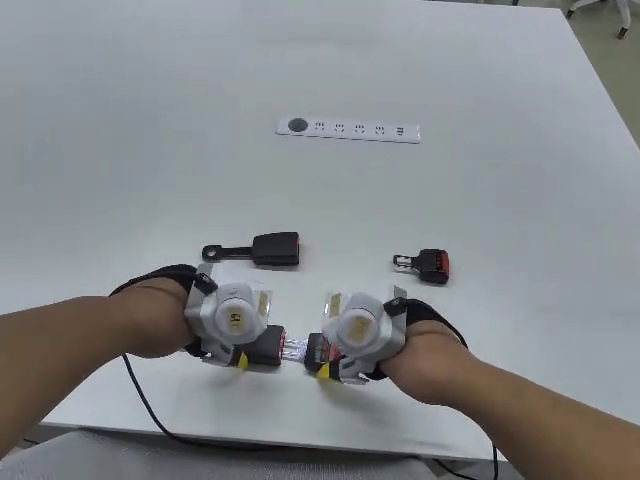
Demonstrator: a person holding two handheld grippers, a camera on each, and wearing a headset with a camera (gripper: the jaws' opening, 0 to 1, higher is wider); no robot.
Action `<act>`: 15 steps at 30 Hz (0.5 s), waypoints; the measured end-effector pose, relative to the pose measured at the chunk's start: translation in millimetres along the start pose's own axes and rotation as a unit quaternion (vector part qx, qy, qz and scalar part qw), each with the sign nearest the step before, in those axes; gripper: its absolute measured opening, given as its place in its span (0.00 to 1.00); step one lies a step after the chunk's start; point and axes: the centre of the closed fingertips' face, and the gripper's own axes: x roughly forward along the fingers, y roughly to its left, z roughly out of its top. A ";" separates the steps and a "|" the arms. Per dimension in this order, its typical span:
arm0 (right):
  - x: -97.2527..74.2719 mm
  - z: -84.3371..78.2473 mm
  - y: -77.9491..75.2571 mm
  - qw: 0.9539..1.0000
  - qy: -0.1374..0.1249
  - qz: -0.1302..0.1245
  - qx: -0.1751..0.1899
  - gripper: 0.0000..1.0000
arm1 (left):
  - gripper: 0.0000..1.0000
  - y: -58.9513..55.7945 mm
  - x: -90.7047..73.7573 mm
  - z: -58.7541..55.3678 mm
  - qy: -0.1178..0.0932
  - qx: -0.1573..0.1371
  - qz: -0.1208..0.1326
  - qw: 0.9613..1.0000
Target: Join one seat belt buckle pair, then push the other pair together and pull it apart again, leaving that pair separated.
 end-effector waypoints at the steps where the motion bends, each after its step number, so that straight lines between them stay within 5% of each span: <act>1: 1.5 1.5 0.3 1.000 -0.006 -0.001 0.005 0.34 | 0.33 -0.3 0.0 0.2 0.000 0.000 0.000 1.000; 8: 4.5 5.2 0.5 1.000 -0.023 0.003 0.011 0.33 | 0.33 -0.8 0.2 0.8 -0.007 0.014 -0.007 1.000; 15: 9.3 12.3 -1.4 1.000 -0.019 0.005 0.009 0.32 | 0.32 0.4 -0.2 0.0 -0.031 -0.005 -0.001 0.999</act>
